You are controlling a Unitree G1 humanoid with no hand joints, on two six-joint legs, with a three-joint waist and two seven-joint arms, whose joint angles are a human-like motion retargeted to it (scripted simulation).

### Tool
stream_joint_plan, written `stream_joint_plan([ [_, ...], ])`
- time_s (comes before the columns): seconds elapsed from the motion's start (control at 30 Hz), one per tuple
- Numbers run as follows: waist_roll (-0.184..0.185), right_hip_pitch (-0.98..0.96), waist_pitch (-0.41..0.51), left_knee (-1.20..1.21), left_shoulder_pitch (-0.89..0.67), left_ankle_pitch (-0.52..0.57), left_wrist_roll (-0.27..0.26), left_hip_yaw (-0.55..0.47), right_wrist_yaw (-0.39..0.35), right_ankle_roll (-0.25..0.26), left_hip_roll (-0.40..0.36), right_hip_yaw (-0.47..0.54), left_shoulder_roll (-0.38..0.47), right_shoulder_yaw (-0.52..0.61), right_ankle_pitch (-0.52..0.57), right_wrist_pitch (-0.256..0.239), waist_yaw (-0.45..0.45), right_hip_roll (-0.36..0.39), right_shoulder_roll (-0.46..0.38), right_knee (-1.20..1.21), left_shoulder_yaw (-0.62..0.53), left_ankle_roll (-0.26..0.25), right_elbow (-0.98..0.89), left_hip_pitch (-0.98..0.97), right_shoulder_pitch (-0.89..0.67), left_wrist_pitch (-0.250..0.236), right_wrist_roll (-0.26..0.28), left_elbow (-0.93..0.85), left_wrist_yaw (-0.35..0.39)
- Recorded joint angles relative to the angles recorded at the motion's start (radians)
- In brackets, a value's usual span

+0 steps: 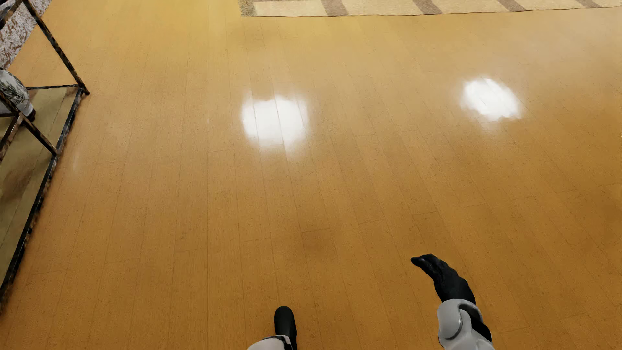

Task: Head to the light teal armchair

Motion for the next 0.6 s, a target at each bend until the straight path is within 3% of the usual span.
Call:
stream_joint_plan([
  [0.03, -0.008, 0.02, -0.002, 0.02, -0.008, 0.041, 0.033, 0.023, -0.014, 0.006, -0.03, 0.013, -0.016, -0.013, 0.038, 0.022, 0.007, -0.036, -0.008, 0.04, -0.016, 0.145, -0.004, 0.032, 0.016, 0.013, 0.007, 0.016, -0.038],
  [0.1, -0.037, -0.041, -0.003, 0.084, -0.072, -0.072, 0.116, 0.062, -0.034, -0.02, -0.092, 0.015, -0.043, -0.033, 0.252, 0.092, 0.023, -0.159, 0.001, 0.302, -0.042, 0.167, 0.057, 0.103, 0.065, 0.036, 0.02, 0.037, -0.062],
  [0.13, -0.052, -0.118, -0.002, 0.085, -0.111, -0.116, 0.137, 0.085, -0.012, 0.034, -0.12, 0.034, -0.059, -0.004, 0.386, 0.138, 0.028, -0.229, 0.004, 0.491, -0.026, 0.173, 0.124, 0.155, 0.073, 0.042, 0.023, 0.018, -0.04],
  [0.17, -0.066, -0.207, 0.0, 0.054, -0.147, -0.145, 0.134, 0.105, 0.061, 0.08, -0.149, 0.051, -0.073, 0.073, 0.485, 0.167, 0.028, -0.309, -0.008, 0.671, 0.006, 0.18, 0.201, 0.22, 0.066, 0.024, 0.004, -0.028, -0.002],
  [0.23, -0.097, -0.372, 0.012, 0.056, -0.23, -0.212, 0.086, 0.112, 0.229, 0.002, -0.217, 0.087, -0.088, 0.234, 0.35, 0.134, 0.003, -0.418, -0.067, 0.887, 0.056, 0.183, 0.291, 0.302, 0.075, -0.07, -0.11, -0.143, 0.1],
  [0.27, -0.108, -0.448, 0.018, 0.063, -0.279, -0.242, 0.06, 0.089, 0.238, -0.034, -0.242, 0.105, -0.074, 0.234, 0.326, 0.133, -0.02, -0.422, -0.053, 0.913, 0.071, 0.179, 0.305, 0.335, 0.109, -0.128, -0.124, -0.188, 0.146],
  [0.3, -0.113, -0.518, 0.023, 0.08, -0.329, -0.275, 0.038, 0.063, 0.203, -0.057, -0.259, 0.133, -0.057, 0.182, 0.283, 0.146, -0.044, -0.384, -0.02, 0.884, 0.075, 0.173, 0.296, 0.361, 0.157, -0.169, -0.103, -0.246, 0.182],
  [0.37, -0.11, -0.608, 0.028, 0.114, -0.413, -0.337, -0.008, 0.011, 0.104, -0.038, -0.27, 0.157, -0.007, 0.072, 0.193, 0.145, -0.086, -0.305, 0.057, 0.68, 0.054, 0.162, 0.275, 0.414, 0.258, -0.22, -0.036, -0.386, 0.21],
  [0.43, -0.101, -0.642, 0.026, 0.114, -0.482, -0.381, -0.046, -0.037, 0.076, -0.059, -0.275, 0.136, 0.064, 0.057, 0.193, 0.136, -0.114, -0.247, 0.101, 0.339, 0.018, 0.159, 0.292, 0.477, 0.326, -0.251, -0.03, -0.52, 0.211],
  [0.5, -0.091, -0.637, 0.019, 0.074, -0.523, -0.405, -0.088, -0.072, 0.143, 0.037, -0.28, 0.085, 0.113, 0.119, 0.296, 0.127, -0.123, -0.192, 0.106, -0.05, 0.003, 0.148, 0.331, 0.551, 0.355, -0.262, -0.084, -0.62, 0.224],
  [0.53, -0.086, -0.636, 0.017, 0.064, -0.532, -0.422, -0.102, -0.085, 0.192, 0.208, -0.282, 0.048, 0.124, 0.146, 0.299, 0.119, -0.121, -0.173, 0.102, -0.172, 0.002, 0.141, 0.345, 0.587, 0.363, -0.258, -0.102, -0.647, 0.234],
  [0.57, -0.083, -0.659, 0.017, 0.078, -0.528, -0.44, -0.113, -0.082, 0.232, 0.226, -0.283, -0.007, 0.124, 0.17, 0.274, 0.112, -0.112, -0.131, 0.092, -0.156, 0.011, 0.134, 0.352, 0.616, 0.364, -0.249, -0.12, -0.661, 0.247],
  [0.6, -0.076, -0.657, 0.017, 0.099, -0.512, -0.446, -0.12, -0.085, 0.259, 0.211, -0.274, -0.033, 0.118, 0.177, 0.332, 0.109, -0.111, -0.155, 0.089, -0.094, 0.018, 0.132, 0.354, 0.64, 0.361, -0.235, -0.129, -0.657, 0.256],
])
